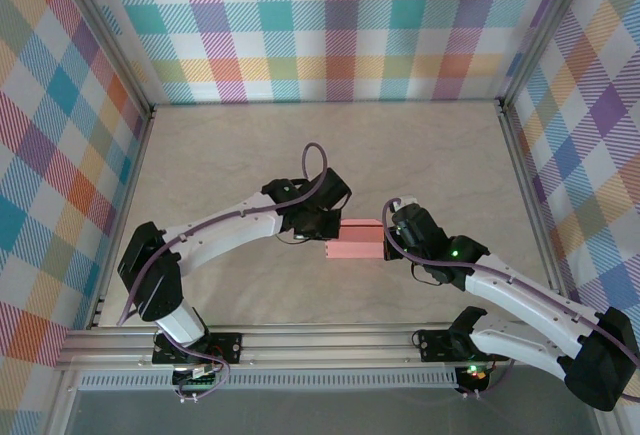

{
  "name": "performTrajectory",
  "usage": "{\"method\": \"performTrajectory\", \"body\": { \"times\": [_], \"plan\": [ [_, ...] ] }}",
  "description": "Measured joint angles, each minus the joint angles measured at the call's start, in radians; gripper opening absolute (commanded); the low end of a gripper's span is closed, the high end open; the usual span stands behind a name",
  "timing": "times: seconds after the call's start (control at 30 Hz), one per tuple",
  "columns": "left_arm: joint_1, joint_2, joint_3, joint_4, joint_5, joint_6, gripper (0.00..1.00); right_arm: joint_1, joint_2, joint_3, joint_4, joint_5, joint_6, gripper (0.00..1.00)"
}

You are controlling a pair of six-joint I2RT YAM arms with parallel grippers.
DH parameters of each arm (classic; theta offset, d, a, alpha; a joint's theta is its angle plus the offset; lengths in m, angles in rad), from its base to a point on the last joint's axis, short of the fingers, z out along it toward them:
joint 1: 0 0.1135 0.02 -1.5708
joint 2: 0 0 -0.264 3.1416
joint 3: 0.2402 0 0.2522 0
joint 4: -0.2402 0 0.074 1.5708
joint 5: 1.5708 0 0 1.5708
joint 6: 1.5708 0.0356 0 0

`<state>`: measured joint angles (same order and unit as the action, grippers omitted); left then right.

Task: Fold the paper box

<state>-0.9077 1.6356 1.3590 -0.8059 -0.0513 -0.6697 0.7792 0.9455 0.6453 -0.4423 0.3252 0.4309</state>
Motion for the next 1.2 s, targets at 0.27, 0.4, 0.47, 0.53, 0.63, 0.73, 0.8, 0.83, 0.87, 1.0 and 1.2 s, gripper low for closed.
{"method": "performTrajectory", "body": {
  "times": [0.27, 0.4, 0.47, 0.53, 0.63, 0.73, 0.8, 0.83, 0.87, 1.0, 1.2],
  "plan": [
    [0.014, 0.002, 0.001, 0.005, 0.028, -0.002, 0.0, 0.0, 0.0, 0.0, 0.0, 0.0, 0.003, 0.0],
    [0.014, 0.002, 0.001, 0.005, 0.029, 0.001, 0.0, 0.0, 0.0, 0.0, 0.0, 0.0, 0.003, 0.0],
    [0.018, 0.002, 0.001, 0.005, 0.034, 0.001, 0.0, 0.0, 0.0, 0.0, 0.0, 0.0, 0.003, 0.0],
    [0.025, 0.002, 0.003, 0.003, 0.048, 0.002, 0.0, 0.0, 0.001, 0.0, 0.001, 0.0, 0.003, 0.0],
    [0.037, 0.013, 0.023, -0.007, 0.071, 0.007, 0.0, 0.0, 0.001, 0.0, 0.001, 0.0, 0.003, 0.0],
    [0.048, 0.025, 0.039, -0.018, 0.089, 0.012, 0.0, 0.0, 0.001, 0.0, 0.001, 0.0, 0.004, 0.0],
    [0.052, 0.026, 0.044, -0.027, 0.096, 0.016, 0.0, 0.0, 0.0, 0.0, 0.001, 0.0, 0.006, 0.0],
    [0.052, 0.026, 0.045, -0.031, 0.096, 0.02, 0.0, 0.0, 0.0, 0.0, 0.001, 0.0, 0.007, 0.0],
    [0.052, 0.026, 0.045, -0.032, 0.096, 0.023, 0.0, 0.0, 0.0, 0.0, 0.001, 0.0, 0.007, 0.0],
    [0.052, 0.026, 0.044, -0.032, 0.097, 0.029, 0.0, 0.0, 0.0, 0.0, 0.001, -0.001, 0.007, 0.0],
    [0.052, 0.013, 0.01, 0.001, 0.095, 0.031, 0.0, 0.0, 0.0, 0.0, 0.001, 0.0, 0.008, 0.0]
  ]
}}
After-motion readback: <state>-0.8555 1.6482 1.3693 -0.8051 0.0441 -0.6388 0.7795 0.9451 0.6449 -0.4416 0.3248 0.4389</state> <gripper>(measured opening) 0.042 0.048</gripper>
